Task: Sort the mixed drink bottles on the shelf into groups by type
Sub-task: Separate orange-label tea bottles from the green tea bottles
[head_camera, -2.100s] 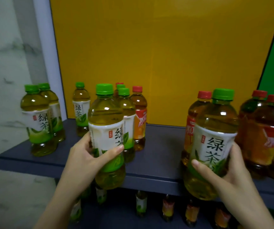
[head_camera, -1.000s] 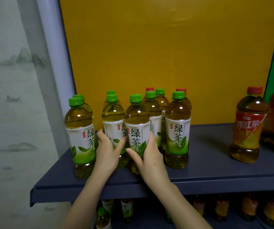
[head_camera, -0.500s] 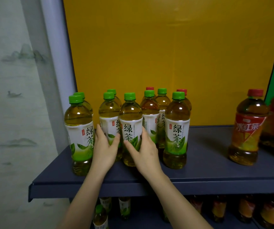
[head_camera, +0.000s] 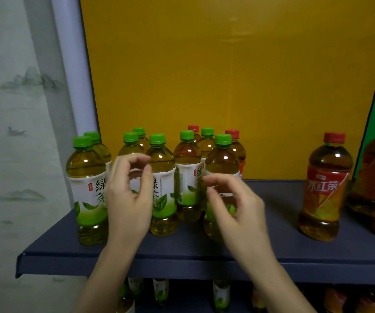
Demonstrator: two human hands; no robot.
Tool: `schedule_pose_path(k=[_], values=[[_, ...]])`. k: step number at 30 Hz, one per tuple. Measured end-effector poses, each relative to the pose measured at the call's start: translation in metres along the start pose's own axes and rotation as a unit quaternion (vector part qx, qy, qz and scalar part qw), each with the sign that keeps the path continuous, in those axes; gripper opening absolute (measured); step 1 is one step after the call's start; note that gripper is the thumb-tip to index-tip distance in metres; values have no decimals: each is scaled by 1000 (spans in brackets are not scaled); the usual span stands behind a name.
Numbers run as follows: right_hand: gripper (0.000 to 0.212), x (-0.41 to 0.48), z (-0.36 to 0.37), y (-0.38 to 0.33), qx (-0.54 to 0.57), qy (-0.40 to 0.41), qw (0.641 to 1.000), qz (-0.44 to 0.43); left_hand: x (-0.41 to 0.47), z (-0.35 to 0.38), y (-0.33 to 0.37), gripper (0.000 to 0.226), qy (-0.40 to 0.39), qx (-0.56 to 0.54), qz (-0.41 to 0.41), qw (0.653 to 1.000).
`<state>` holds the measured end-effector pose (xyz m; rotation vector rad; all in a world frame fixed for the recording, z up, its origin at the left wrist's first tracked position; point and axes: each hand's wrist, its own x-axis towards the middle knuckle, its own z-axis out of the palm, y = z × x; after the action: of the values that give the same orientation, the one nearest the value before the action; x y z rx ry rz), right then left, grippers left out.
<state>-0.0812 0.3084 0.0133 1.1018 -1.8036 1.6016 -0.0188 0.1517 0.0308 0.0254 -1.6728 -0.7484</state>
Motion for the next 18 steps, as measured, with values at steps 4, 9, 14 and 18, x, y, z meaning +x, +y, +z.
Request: schedule_pose_path(k=[4, 9, 14, 18], values=[[19, 23, -43, 12, 42, 15, 999, -12, 33, 18, 27, 11, -53, 29, 9, 998], [24, 58, -64, 50, 41, 20, 999, 11, 88, 35, 47, 23, -160, 87, -30, 983], [35, 77, -57, 85, 37, -12, 997, 65, 145, 56, 29, 33, -240, 159, -70, 955], [41, 79, -49, 106, 71, -66, 988, 117, 183, 80, -4, 39, -355, 225, -120, 899]])
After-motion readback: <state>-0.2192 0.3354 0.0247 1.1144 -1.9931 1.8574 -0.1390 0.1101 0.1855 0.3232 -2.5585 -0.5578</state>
